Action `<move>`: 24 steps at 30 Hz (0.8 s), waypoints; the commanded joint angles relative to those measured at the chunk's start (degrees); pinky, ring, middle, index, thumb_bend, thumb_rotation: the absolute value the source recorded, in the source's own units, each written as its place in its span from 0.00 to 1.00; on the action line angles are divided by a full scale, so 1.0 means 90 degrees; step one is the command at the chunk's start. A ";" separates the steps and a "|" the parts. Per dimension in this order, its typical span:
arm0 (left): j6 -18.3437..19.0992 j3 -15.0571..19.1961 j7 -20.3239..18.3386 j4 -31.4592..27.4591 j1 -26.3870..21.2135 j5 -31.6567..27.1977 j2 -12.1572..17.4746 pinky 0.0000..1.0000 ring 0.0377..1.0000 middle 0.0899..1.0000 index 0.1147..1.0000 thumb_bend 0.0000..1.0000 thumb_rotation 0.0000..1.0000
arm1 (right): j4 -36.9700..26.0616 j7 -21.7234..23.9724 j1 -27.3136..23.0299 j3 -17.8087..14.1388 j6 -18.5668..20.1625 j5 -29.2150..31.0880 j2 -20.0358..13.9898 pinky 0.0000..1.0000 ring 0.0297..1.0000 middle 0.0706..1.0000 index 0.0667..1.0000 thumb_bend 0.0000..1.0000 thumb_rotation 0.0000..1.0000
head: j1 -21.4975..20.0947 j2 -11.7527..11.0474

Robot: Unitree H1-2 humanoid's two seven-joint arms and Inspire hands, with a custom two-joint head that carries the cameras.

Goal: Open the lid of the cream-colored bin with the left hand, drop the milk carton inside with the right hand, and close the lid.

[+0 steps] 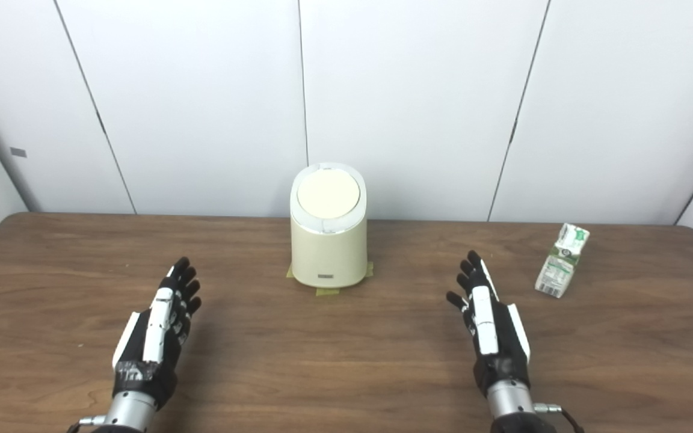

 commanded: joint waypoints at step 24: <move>-0.0127 -0.0019 -0.0071 -0.0308 -0.0151 -0.0104 0.0097 1.00 1.00 1.00 1.00 0.39 0.98 | -0.0385 0.0035 -0.0198 0.0023 0.0148 -0.0034 0.0000 0.99 0.99 0.98 0.98 0.61 1.00 | -0.0030 0.0117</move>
